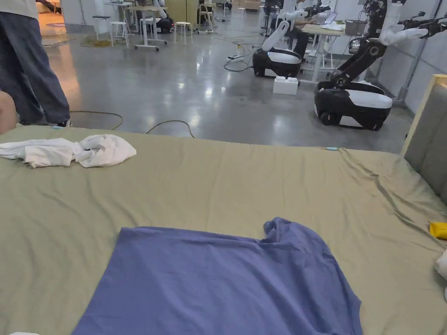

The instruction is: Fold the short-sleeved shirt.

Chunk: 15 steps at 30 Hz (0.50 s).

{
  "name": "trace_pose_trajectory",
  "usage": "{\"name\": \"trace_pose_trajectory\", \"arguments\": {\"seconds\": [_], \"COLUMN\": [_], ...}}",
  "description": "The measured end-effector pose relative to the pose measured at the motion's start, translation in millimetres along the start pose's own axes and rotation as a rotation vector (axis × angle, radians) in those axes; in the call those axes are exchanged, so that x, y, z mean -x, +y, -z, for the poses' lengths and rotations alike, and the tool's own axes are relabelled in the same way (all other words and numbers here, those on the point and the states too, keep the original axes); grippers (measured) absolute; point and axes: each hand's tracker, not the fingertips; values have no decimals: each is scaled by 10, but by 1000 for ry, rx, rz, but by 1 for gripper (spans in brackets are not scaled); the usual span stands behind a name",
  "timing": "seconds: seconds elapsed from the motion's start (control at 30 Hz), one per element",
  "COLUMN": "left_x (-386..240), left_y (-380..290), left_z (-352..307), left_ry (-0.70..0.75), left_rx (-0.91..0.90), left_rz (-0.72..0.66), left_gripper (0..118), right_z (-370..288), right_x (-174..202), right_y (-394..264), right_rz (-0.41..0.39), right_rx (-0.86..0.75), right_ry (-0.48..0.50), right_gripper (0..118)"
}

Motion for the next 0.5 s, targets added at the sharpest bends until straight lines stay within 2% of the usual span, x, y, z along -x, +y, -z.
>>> {"name": "trace_pose_trajectory", "arguments": {"seconds": [0.17, 0.23, 0.27, 0.3, 0.33, 0.37, 0.5], "left_x": [-109, -123, -134, -146, -153, -163, -342], "left_y": [-97, -95, -105, -77, -37, 17, 306], "left_z": [106, 77, 32, -6, -42, -79, -263], "left_ry": [27, 32, 37, 51, 53, 46, 31], "left_rx": [93, 89, 75, 53, 30, 4, -132], "left_rz": [30, 21, 6, -8, -17, -32, -63], "left_gripper": [5, 7, 9, 17, 23, 24, 35], "right_z": [203, 162, 112, 4, -46, -106, -174], "right_x": [54, 88, 105, 156, 162, 172, 138], "right_y": [-109, -89, -62, -27, 7, 53, 318], "right_rz": [3, 0, -6, -11, -10, -9, 42], "right_rx": [50, 47, 32, 2, -37, -78, -228], "right_ry": [6, -7, -35, -44, -43, -43, -18], "right_gripper": [3, 8, 18, 48, 71, 83, 83]}}
